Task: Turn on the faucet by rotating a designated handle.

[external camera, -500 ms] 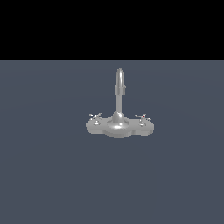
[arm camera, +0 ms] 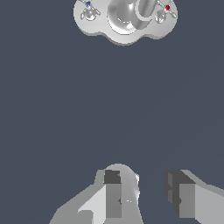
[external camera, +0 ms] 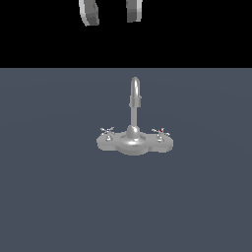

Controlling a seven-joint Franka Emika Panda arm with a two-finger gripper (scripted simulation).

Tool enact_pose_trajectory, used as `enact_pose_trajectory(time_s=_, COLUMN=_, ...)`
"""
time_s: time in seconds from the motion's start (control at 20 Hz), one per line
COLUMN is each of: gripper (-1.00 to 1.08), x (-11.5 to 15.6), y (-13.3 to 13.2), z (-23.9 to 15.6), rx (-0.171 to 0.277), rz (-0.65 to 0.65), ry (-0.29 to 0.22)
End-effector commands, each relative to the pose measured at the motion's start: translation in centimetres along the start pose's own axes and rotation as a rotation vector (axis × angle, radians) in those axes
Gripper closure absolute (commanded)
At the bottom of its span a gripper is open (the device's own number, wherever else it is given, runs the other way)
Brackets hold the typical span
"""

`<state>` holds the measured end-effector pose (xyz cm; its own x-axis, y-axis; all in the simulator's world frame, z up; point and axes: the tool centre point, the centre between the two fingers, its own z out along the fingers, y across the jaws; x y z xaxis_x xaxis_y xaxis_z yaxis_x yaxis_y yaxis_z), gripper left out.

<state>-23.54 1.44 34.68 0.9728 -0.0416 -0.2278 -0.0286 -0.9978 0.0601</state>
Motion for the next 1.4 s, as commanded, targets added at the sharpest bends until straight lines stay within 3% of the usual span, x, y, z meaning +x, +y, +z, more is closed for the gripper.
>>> enact_pose_trajectory(time_s=0.0, gripper=0.01, x=1.4, y=-2.0, z=3.7, rx=-0.031, rz=-0.034, ry=-0.038)
enact_pose_trajectory(time_s=0.05, gripper=-0.01, x=1.8, y=-2.6, z=5.2, rx=-0.056, rz=-0.043, ry=-0.044)
enact_pose_trajectory(time_s=0.1, gripper=0.13, x=2.4, y=-2.3, z=6.8, rx=-0.067, rz=-0.029, ry=-0.058)
enact_pose_trajectory(time_s=0.15, gripper=0.19, x=3.1, y=-1.3, z=7.6, rx=-0.033, rz=0.035, ry=-0.066)
enact_pose_trajectory(time_s=0.2, gripper=0.19, x=4.6, y=-2.9, z=7.5, rx=-0.034, rz=0.008, ry=-0.041)
enact_pose_trajectory(time_s=0.25, gripper=0.22, x=5.8, y=-3.5, z=7.9, rx=0.011, rz=0.085, ry=-0.037)
enact_pose_trajectory(time_s=0.3, gripper=0.26, x=7.6, y=-1.6, z=8.1, rx=0.055, rz=0.174, ry=-0.024)
enact_pose_trajectory(time_s=0.35, gripper=0.26, x=7.6, y=-1.6, z=8.1, rx=0.055, rz=0.174, ry=-0.024)
enact_pose_trajectory(time_s=0.4, gripper=0.22, x=8.4, y=-2.4, z=9.1, rx=0.049, rz=0.173, ry=-0.024)
enact_pose_trajectory(time_s=0.45, gripper=0.07, x=9.9, y=-2.8, z=9.0, rx=0.068, rz=0.204, ry=-0.004)
enact_pose_trajectory(time_s=0.5, gripper=-0.05, x=10.2, y=-4.2, z=10.4, rx=0.083, rz=0.226, ry=-0.017)
enact_pose_trajectory(time_s=0.55, gripper=-0.03, x=12.0, y=-6.4, z=9.8, rx=0.072, rz=0.185, ry=0.030)
enact_pose_trajectory(time_s=0.6, gripper=-0.14, x=12.9, y=-5.2, z=11.1, rx=0.100, rz=0.276, ry=0.016)
enact_pose_trajectory(time_s=0.65, gripper=-0.30, x=15.0, y=-4.2, z=10.7, rx=0.139, rz=0.353, ry=0.040)
enact_pose_trajectory(time_s=0.7, gripper=-0.19, x=15.8, y=-4.5, z=11.8, rx=0.162, rz=0.387, ry=0.036)
enact_pose_trajectory(time_s=0.75, gripper=-0.13, x=15.5, y=-8.1, z=13.5, rx=0.116, rz=0.311, ry=0.039)
enact_pose_trajectory(time_s=0.8, gripper=-0.08, x=18.1, y=-6.3, z=13.1, rx=0.146, rz=0.402, ry=0.066)
enact_pose_trajectory(time_s=0.85, gripper=-0.08, x=18.1, y=-5.9, z=12.9, rx=0.150, rz=0.412, ry=0.069)
enact_pose_trajectory(time_s=0.9, gripper=-0.25, x=19.0, y=-6.6, z=13.9, rx=0.167, rz=0.458, ry=0.069)
enact_pose_trajectory(time_s=0.95, gripper=-0.29, x=18.8, y=-6.2, z=16.1, rx=0.160, rz=0.500, ry=0.042)
enact_pose_trajectory(time_s=1.0, gripper=-0.19, x=19.1, y=-10.5, z=16.7, rx=0.184, rz=0.476, ry=0.037)
enact_pose_trajectory(time_s=1.05, gripper=-0.16, x=20.6, y=-11.0, z=16.7, rx=0.196, rz=0.509, ry=0.055)
enact_pose_trajectory(time_s=1.1, gripper=-0.25, x=21.5, y=-10.6, z=17.9, rx=0.171, rz=0.507, ry=0.077)
enact_pose_trajectory(time_s=1.15, gripper=-0.45, x=23.3, y=-9.3, z=18.1, rx=0.181, rz=0.542, ry=0.105)
enact_pose_trajectory(time_s=1.2, gripper=-0.33, x=25.3, y=-9.3, z=18.0, rx=0.186, rz=0.505, ry=0.149)
enact_pose_trajectory(time_s=1.25, gripper=0.60, x=25.7, y=-5.1, z=19.9, rx=0.164, rz=0.603, ry=0.149)
enact_pose_trajectory(time_s=1.3, gripper=0.60, x=25.9, y=-3.6, z=20.1, rx=0.157, rz=0.634, ry=0.149)
enact_pose_trajectory(time_s=1.35, gripper=-0.50, x=27.0, y=-5.3, z=20.6, rx=0.196, rz=0.588, ry=0.158)
